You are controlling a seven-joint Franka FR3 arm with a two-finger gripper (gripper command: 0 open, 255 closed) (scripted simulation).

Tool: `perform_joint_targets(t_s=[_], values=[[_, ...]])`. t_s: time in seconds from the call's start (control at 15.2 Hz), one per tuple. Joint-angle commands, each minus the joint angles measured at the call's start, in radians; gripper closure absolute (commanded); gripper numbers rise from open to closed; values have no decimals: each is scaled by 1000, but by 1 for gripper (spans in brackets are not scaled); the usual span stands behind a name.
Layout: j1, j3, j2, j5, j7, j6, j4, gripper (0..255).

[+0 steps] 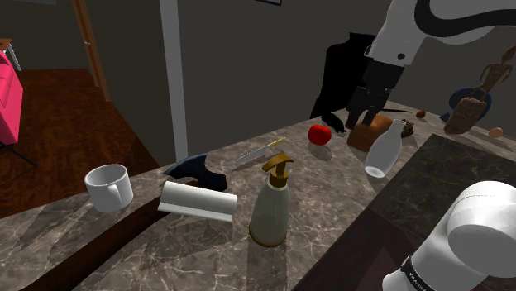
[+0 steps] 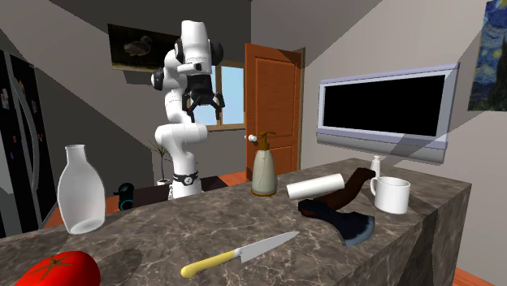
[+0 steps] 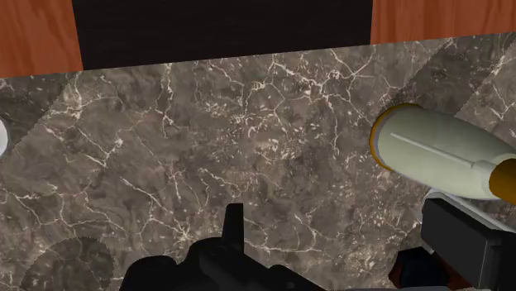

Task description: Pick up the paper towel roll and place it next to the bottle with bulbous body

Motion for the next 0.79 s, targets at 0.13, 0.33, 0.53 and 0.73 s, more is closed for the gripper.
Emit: perform_joint_targets(t_s=[0.13, 0.33, 0.53, 0.73], values=[[23, 14, 43, 13, -20, 69, -15, 0], [57, 36, 115, 32, -52, 171, -30, 0], [91, 58, 195, 49, -83, 269, -33, 0], [123, 82, 280, 65, -115, 363, -26, 0]])
